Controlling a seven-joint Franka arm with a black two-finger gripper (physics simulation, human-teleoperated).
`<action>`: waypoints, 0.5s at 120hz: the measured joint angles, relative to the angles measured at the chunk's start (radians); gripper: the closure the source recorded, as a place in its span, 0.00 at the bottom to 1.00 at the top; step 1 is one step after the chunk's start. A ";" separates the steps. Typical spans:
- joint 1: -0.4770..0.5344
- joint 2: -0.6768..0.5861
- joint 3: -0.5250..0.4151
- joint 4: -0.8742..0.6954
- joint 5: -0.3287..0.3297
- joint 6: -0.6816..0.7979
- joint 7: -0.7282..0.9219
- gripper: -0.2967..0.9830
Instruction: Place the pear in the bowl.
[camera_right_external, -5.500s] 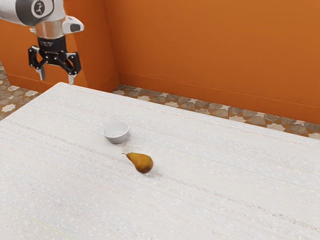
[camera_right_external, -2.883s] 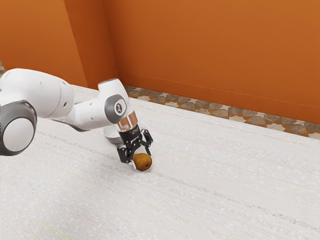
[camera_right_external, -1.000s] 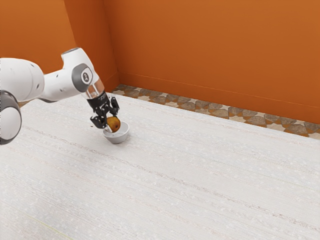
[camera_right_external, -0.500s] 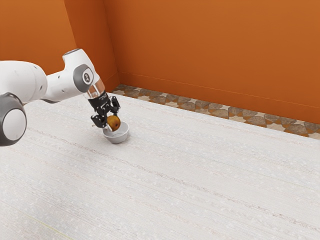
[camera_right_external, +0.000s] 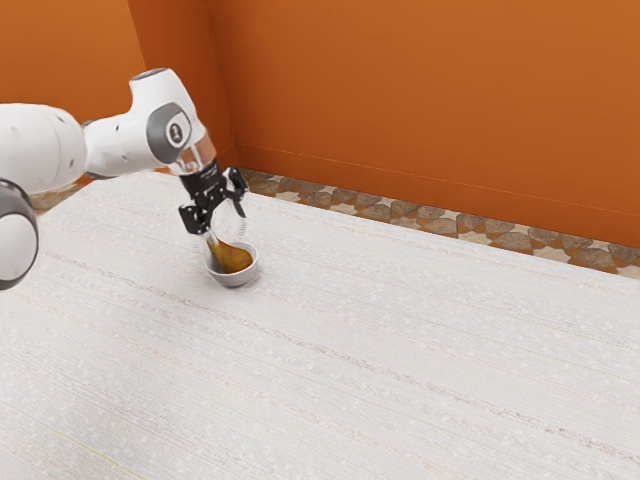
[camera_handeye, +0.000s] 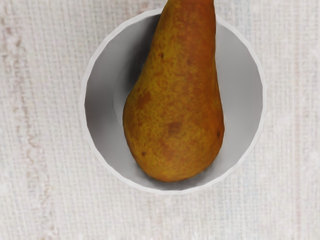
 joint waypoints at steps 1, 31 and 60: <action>-0.002 -0.009 0.001 -0.001 0.006 -0.007 0.004 0.26; -0.040 -0.351 0.018 -0.128 0.170 -0.173 0.231 0.24; -0.049 -0.457 0.011 -0.142 0.265 -0.253 0.487 0.23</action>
